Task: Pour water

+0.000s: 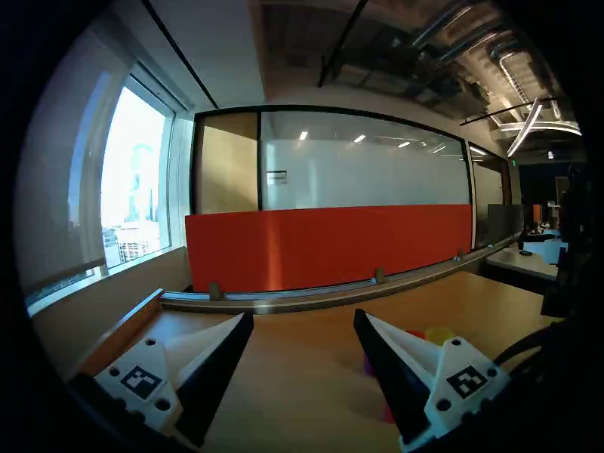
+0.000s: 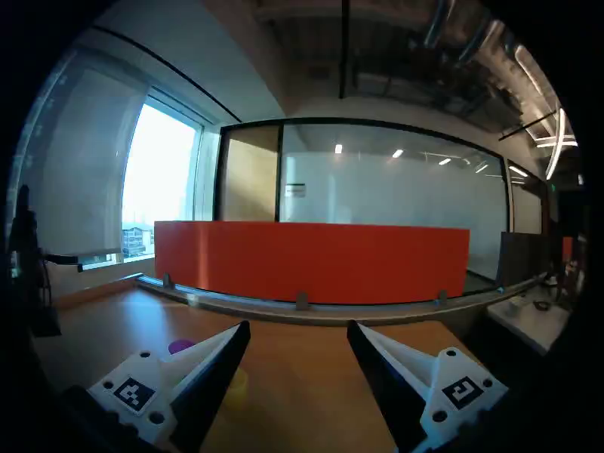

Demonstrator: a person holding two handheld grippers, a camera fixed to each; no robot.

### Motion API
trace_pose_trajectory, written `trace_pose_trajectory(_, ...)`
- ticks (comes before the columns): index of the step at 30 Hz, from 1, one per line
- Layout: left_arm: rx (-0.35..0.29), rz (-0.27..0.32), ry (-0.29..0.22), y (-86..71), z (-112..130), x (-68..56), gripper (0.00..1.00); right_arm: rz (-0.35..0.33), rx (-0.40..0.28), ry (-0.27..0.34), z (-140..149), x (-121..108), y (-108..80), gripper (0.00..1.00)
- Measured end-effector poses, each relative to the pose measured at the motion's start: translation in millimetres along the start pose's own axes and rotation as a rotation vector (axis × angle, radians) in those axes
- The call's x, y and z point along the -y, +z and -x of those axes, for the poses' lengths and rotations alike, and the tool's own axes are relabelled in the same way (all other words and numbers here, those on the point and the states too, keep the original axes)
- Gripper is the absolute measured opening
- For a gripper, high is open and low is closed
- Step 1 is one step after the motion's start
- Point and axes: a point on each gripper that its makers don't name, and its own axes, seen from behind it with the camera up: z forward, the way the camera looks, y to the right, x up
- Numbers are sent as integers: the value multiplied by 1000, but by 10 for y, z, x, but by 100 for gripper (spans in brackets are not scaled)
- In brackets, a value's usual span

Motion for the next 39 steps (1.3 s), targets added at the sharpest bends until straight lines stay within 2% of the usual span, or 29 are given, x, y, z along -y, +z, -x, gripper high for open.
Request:
trace_pose_trajectory(5, 6, 25, 0, 25, -104, -33, 99, -27, -13, 17, -95, 58, -7, 99)
trace_pose_trajectory(11, 24, 78, 4, 58, -111, -130, 99, -88, 11, 17, -60, 171, -10, 99)
trace_pose_trajectory(15, 4, 124, -8, 55, -192, -204, 99, -155, 6, 4, -120, 305, -48, 99)
trace_pose_trajectory(20, 10, 180, -9, 40, -240, -261, 99, -250, -3, -3, -212, 494, -111, 99)
trace_pose_trajectory(26, 18, 294, 24, -38, -262, -466, 99, -369, -1, -18, -276, 735, -207, 99)
trace_pose_trajectory(29, 13, 358, 27, -85, -279, -588, 99, -437, -3, -4, -324, 878, -268, 99)
trace_pose_trajectory(34, -3, 437, -12, -159, -331, -730, 99, -539, -7, 13, -395, 1076, -380, 99)
trace_pose_trajectory(39, 5, 479, -39, -194, -333, -776, 99, -580, -5, 0, -408, 1169, -417, 99)
